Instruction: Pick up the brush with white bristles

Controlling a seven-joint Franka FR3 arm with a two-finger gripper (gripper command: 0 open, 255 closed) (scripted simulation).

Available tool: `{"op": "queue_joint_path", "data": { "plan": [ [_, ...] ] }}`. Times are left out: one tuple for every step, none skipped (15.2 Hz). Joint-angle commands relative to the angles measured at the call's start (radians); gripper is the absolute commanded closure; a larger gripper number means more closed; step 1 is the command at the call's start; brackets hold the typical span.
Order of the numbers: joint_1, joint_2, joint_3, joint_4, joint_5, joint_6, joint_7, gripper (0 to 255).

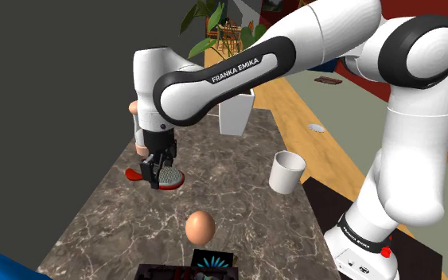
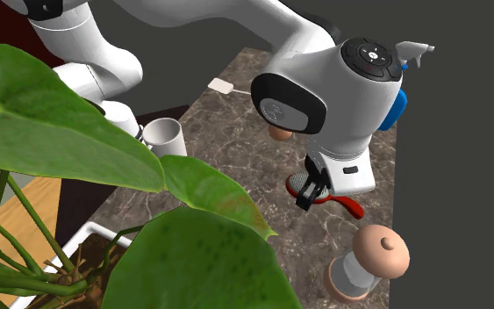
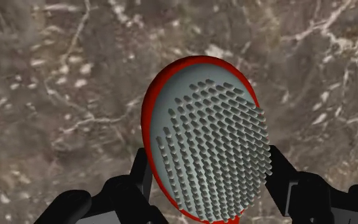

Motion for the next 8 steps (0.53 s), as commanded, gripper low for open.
{"op": "queue_joint_path", "data": {
  "plan": [
    [-0.001, -0.006, 0.001, 0.011, 0.002, -0.018, 0.000, 255],
    [-0.002, -0.011, 0.001, 0.019, 0.004, -0.030, 0.000, 255],
    [-0.002, -0.016, 0.002, 0.026, 0.006, -0.042, 0.000, 255],
    [-0.003, -0.020, 0.003, 0.034, 0.008, -0.054, -0.001, 255],
    [-0.003, -0.024, 0.003, 0.042, 0.009, -0.066, -0.001, 255],
    [-0.004, -0.028, 0.004, 0.051, 0.011, -0.079, -0.001, 255],
    [-0.004, -0.032, 0.005, 0.059, 0.012, -0.091, -0.001, 255],
    [-0.004, -0.036, 0.005, 0.068, 0.014, -0.103, 0.000, 255]
  ]
}}
